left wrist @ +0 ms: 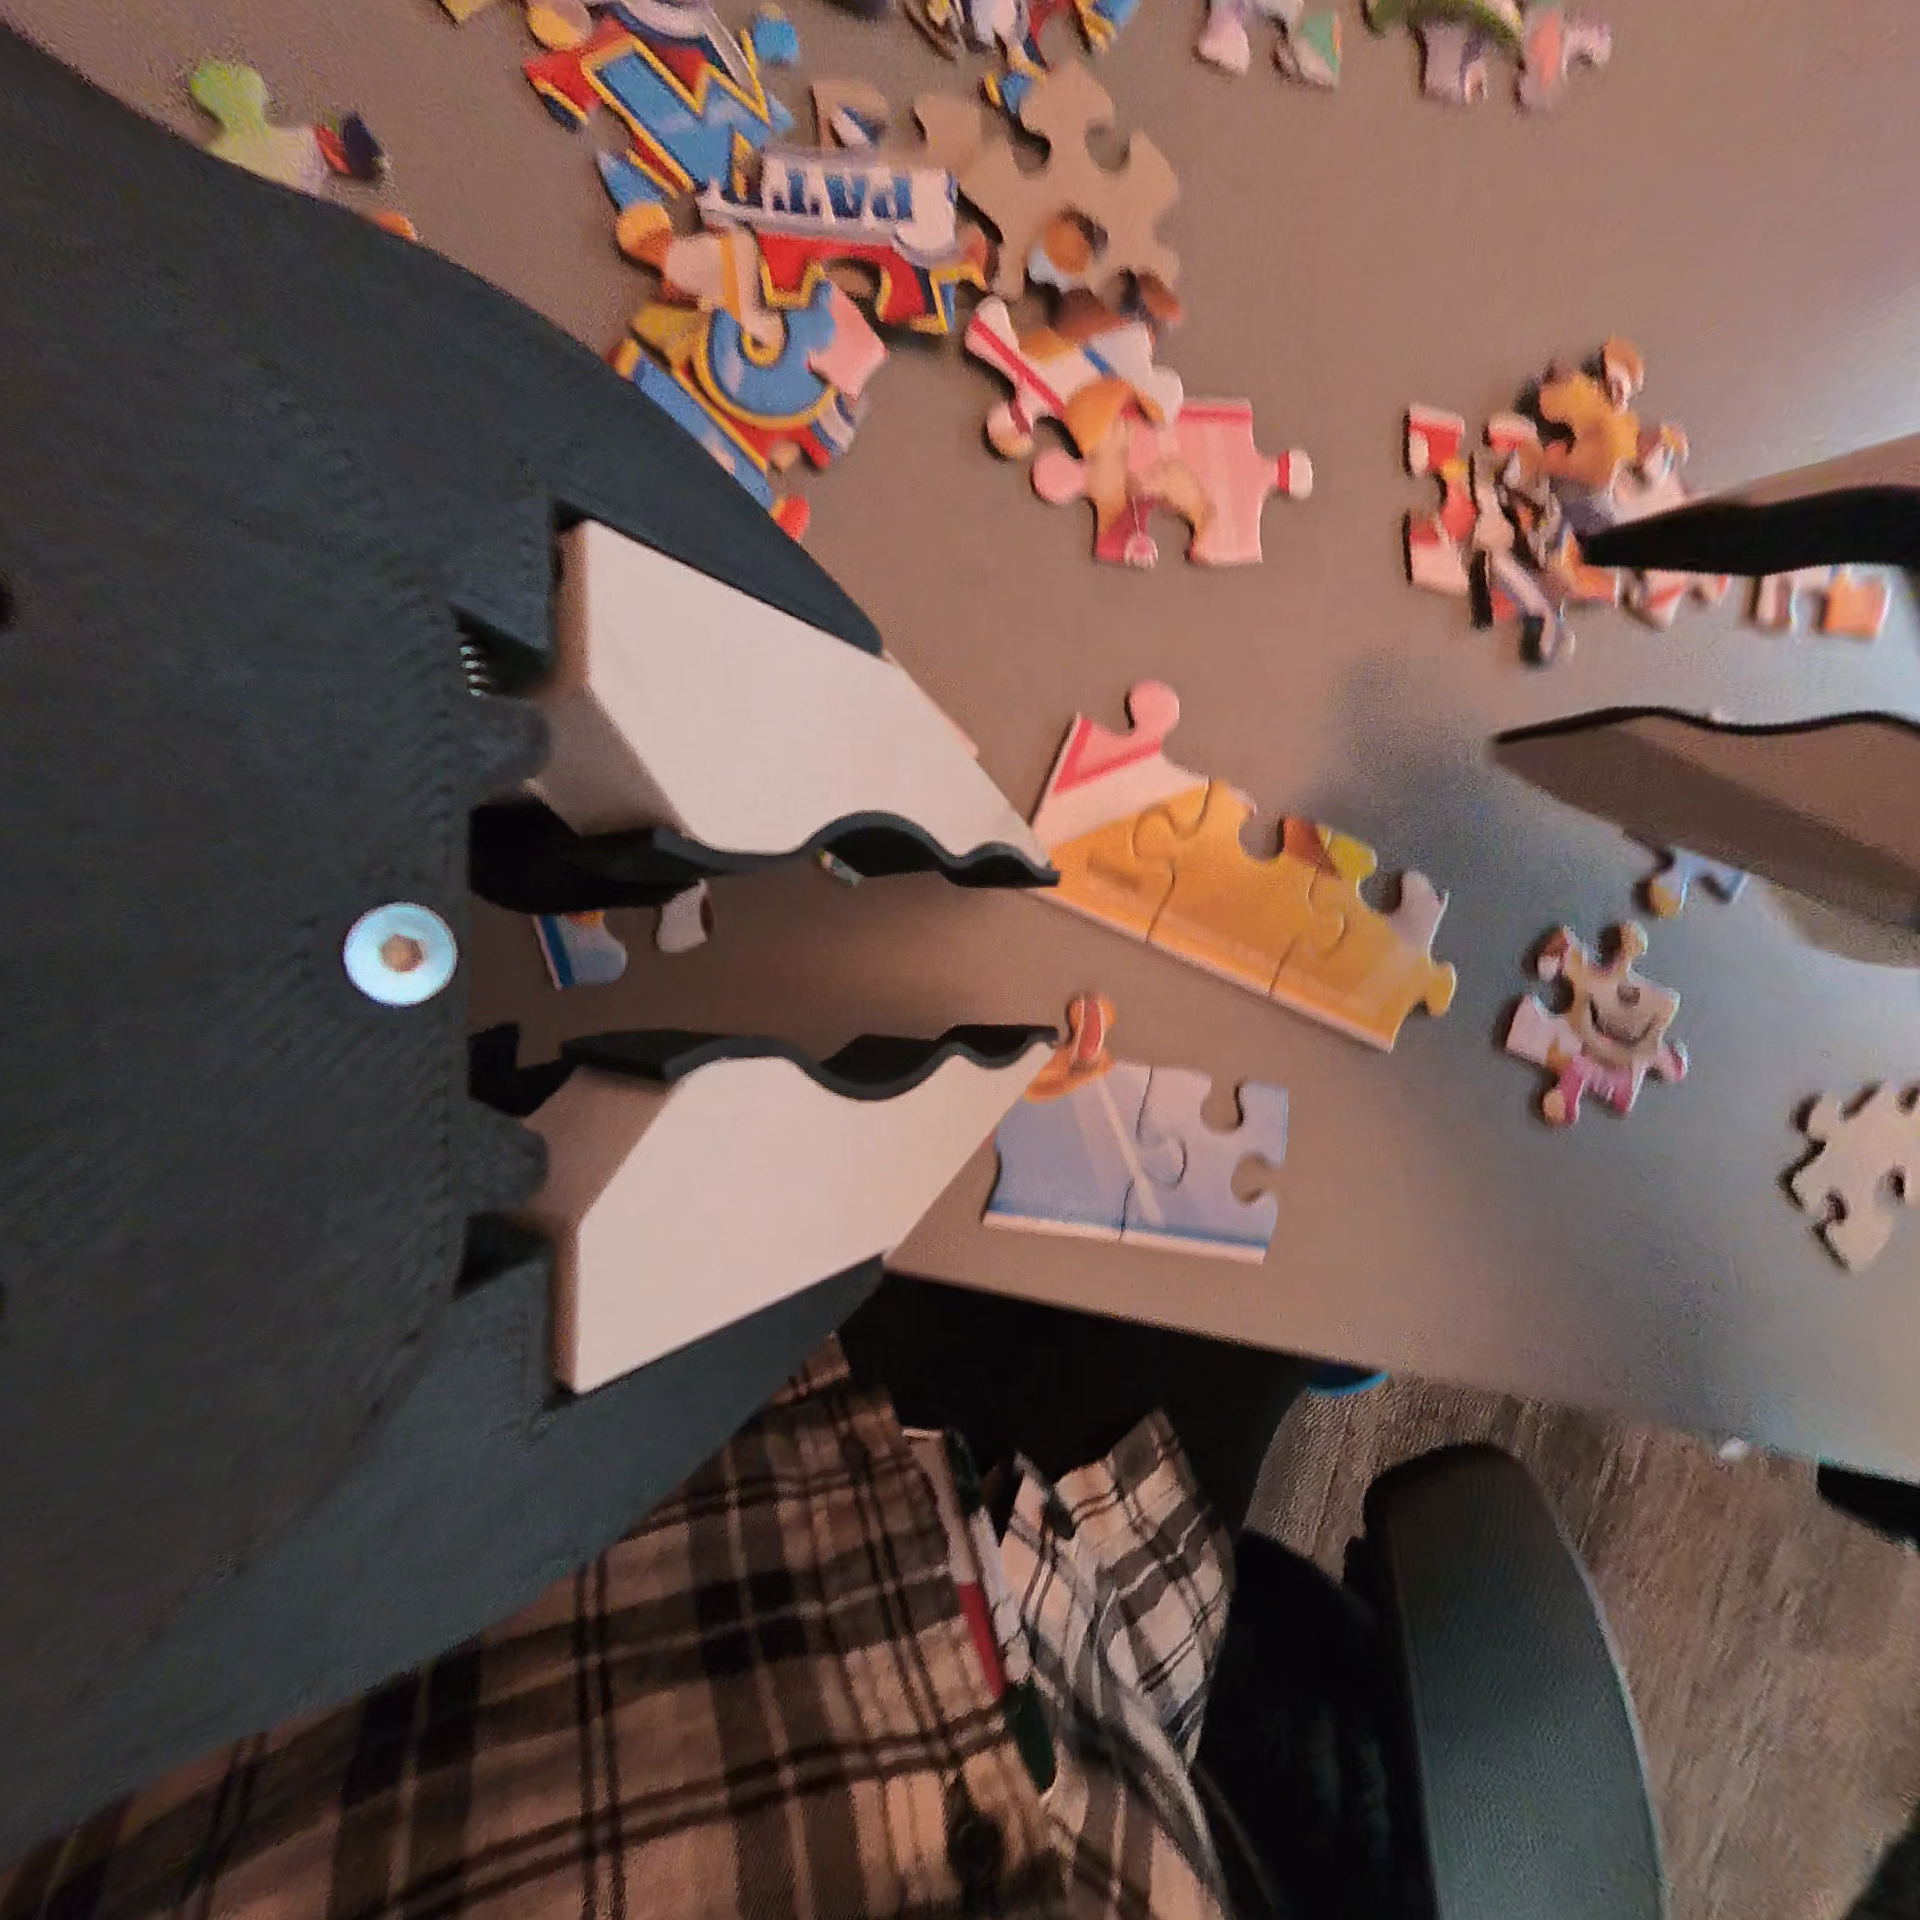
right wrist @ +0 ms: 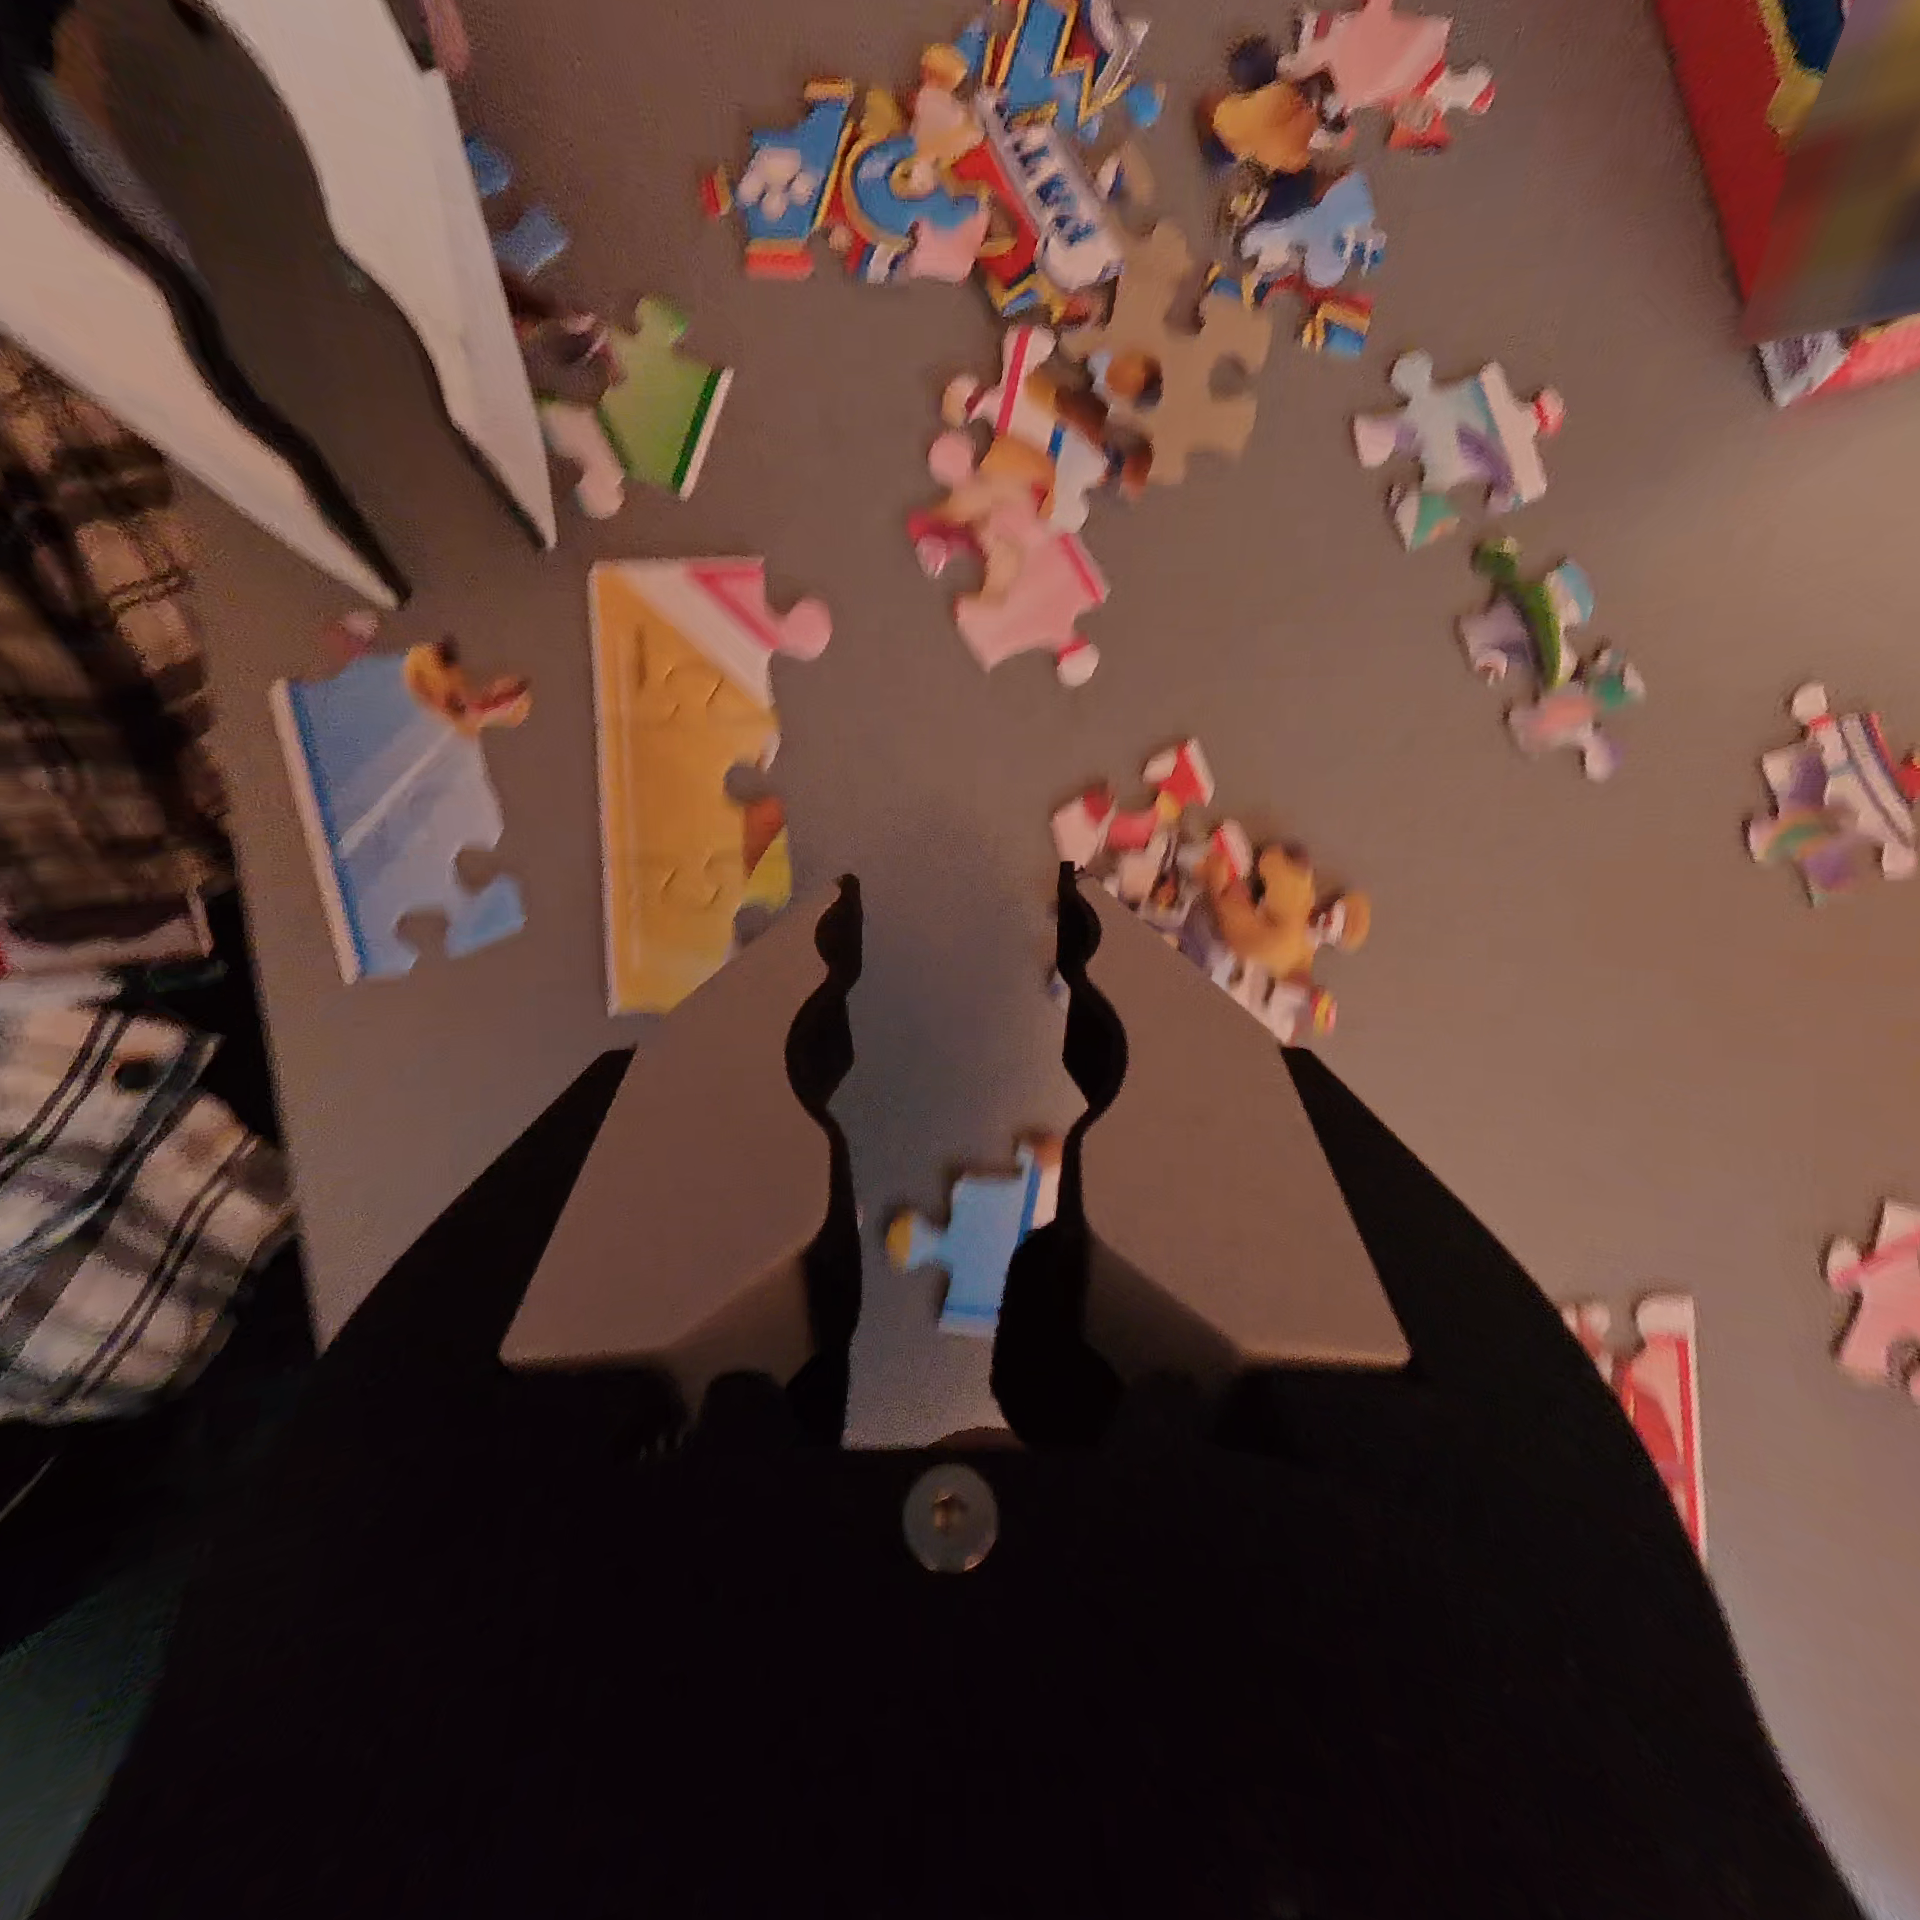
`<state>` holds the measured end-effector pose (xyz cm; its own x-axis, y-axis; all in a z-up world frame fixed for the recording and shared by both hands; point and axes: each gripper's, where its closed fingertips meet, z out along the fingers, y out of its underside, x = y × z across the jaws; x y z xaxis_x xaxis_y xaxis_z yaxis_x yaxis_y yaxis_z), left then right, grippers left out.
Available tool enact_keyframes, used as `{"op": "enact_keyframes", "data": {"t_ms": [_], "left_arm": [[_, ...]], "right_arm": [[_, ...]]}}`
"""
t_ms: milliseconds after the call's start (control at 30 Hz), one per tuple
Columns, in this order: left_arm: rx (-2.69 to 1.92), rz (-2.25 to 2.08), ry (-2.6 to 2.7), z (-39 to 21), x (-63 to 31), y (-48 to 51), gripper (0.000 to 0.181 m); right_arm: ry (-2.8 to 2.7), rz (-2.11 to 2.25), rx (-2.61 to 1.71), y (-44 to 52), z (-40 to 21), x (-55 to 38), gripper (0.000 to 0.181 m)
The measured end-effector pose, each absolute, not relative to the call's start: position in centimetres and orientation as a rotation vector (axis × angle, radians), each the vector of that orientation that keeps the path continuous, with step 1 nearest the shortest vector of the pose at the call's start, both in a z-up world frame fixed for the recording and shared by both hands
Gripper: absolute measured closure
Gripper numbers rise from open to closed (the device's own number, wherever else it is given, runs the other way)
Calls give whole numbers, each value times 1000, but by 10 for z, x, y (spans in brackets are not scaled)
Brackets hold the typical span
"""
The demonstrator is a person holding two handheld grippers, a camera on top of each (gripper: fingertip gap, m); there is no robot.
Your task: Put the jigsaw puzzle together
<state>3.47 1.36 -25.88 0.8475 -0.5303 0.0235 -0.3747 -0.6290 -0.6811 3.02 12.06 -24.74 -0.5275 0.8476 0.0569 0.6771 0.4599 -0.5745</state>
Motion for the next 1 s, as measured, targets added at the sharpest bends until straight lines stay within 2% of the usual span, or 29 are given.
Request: {"op": "enact_keyframes", "data": {"t_ms": [233, 400, 433, 733, 1000], "left_arm": [[-2373, -125, 556, -260, -6, 42, 155], [-2392, -118, 549, -266, -12, 55, 152], [-2391, -116, 551, -266, -12, 58, 152], [-2404, -62, 601, -273, -13, 80, 149], [-2385, -166, 750, -275, 38, 79, 155]], "right_arm": [[-2457, 756, -1298, 106, -276, -26, 147], [-2464, 828, -1385, 111, -276, -26, 168], [-2473, 816, -1382, 112, -277, -23, 178], [-2490, 752, -1388, 113, -277, 8, 179], [-2422, 646, -1497, 125, -277, 48, 179]]}}
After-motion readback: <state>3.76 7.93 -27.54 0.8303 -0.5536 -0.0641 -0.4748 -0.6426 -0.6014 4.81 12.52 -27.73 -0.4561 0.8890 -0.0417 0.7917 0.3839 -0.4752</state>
